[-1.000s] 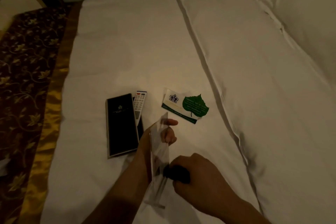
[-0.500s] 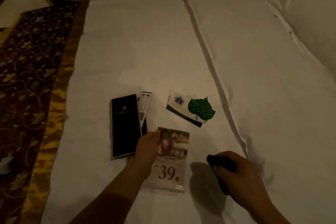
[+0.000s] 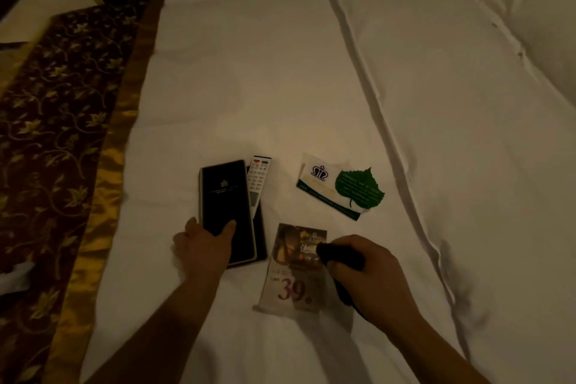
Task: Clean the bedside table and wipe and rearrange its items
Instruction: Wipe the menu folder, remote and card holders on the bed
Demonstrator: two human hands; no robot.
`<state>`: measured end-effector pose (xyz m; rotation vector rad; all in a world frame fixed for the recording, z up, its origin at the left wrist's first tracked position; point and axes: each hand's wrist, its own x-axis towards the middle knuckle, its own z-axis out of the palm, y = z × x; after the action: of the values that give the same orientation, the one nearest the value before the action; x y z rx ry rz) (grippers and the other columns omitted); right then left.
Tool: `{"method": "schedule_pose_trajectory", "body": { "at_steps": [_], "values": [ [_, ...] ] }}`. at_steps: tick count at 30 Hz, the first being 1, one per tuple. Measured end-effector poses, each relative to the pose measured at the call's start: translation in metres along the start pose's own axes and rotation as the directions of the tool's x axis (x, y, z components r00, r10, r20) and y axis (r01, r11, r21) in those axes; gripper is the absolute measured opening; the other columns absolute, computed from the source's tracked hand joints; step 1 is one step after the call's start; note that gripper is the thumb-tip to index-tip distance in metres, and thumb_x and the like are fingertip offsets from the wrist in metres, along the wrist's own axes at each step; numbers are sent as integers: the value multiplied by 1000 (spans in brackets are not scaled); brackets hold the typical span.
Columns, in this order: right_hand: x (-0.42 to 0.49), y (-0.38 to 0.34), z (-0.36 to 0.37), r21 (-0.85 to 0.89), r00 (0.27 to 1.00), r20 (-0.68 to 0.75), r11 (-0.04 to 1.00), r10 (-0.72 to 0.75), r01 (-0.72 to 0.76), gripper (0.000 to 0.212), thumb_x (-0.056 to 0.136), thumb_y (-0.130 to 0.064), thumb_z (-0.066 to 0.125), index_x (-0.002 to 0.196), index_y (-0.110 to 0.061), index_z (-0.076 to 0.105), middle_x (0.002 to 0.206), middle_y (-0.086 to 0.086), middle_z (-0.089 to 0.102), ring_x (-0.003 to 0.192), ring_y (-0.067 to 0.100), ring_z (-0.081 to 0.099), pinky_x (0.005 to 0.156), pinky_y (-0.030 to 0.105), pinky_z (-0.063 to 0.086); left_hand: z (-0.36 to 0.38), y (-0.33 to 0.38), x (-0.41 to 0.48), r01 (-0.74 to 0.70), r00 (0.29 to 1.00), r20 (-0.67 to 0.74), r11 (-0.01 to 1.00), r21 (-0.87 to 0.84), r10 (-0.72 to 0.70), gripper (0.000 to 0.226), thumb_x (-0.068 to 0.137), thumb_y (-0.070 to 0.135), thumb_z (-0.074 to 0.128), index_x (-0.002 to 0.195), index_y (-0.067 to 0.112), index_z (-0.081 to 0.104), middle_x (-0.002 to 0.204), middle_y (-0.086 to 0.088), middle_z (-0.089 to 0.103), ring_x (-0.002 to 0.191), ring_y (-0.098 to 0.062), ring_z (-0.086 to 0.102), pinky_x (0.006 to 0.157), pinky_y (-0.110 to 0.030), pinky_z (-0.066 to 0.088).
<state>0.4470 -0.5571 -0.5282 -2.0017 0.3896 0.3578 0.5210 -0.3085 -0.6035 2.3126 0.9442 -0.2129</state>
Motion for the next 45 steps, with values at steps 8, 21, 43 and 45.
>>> {"method": "schedule_pose_trajectory", "body": {
  "at_steps": [8,21,43,45],
  "values": [
    [6,-1,6,32,1000,-7,999,7,-7,22,80,-16,71,83,-38,70,66,-20,68,59,-2,63,53,10,41,-4,-10,31,157,949,313,917,-368,-37,74,68,35,89,128,2,61,118,-17,69,95,-29,67,88,-38,55],
    [7,-39,15,235,981,-50,953,-185,192,25,76,-23,71,88,-45,70,87,-19,72,80,2,69,65,20,57,-28,-12,-31,185,848,484,732,-655,218,74,51,15,94,119,18,65,106,-6,77,94,-25,74,69,-34,61],
    [37,-108,67,175,889,-262,888,-375,426,24,84,-23,66,106,-30,72,97,-15,72,91,4,67,82,38,58,-67,-22,-45,-58,871,344,768,-637,351,51,71,10,86,114,28,64,98,11,76,87,-10,74,66,-24,60],
    [42,-126,72,163,879,-276,883,-388,441,26,86,-23,65,111,-27,71,101,-11,73,95,9,66,85,39,56,-71,-19,-45,-93,875,327,787,-610,357,54,69,17,88,114,31,63,99,15,75,87,-6,73,67,-22,59]
  ]
}}
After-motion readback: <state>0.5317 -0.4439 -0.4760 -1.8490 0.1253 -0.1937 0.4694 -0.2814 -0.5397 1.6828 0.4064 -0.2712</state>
